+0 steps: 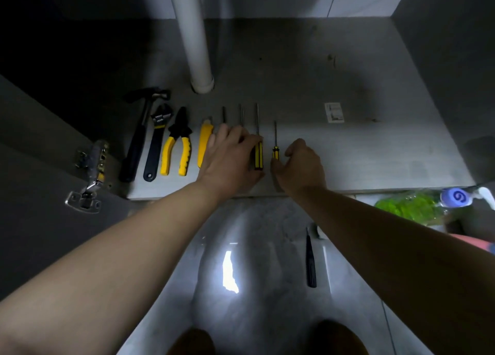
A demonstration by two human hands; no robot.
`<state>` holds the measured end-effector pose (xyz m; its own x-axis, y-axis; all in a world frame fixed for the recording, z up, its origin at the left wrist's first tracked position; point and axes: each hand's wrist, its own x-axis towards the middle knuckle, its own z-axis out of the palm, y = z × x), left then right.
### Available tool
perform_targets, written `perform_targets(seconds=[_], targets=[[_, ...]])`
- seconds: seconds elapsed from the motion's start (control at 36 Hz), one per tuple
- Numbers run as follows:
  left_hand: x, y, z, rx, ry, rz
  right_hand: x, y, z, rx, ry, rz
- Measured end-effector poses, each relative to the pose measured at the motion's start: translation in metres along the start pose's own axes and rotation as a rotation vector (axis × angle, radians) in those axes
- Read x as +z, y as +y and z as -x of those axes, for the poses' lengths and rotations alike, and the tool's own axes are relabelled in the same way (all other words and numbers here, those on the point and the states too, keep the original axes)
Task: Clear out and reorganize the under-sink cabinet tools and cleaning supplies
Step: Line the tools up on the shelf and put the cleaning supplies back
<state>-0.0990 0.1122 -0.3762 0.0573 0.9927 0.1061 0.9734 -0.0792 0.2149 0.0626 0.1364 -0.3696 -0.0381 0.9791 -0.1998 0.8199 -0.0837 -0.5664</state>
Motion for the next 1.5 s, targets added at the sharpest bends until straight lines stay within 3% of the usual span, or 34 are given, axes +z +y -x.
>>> perform_targets(seconds=[0.22,1.19,1.36,1.5], targets=[[0.001,0.001,-0.006,0.017,-0.070,0.042,-0.001,0.002,-0.002,-0.018,-0.017,-0.043],[-0.002,0.000,-0.009,-0.031,-0.105,0.060,0.016,0.012,-0.005,-0.052,0.040,-0.112],[-0.006,0.011,0.003,-0.019,-0.072,0.028,-0.011,0.027,0.002,-0.163,-0.105,-0.170],[-0.029,0.035,0.021,0.219,0.029,-0.032,-0.075,0.039,0.007,-0.138,-0.533,0.087]])
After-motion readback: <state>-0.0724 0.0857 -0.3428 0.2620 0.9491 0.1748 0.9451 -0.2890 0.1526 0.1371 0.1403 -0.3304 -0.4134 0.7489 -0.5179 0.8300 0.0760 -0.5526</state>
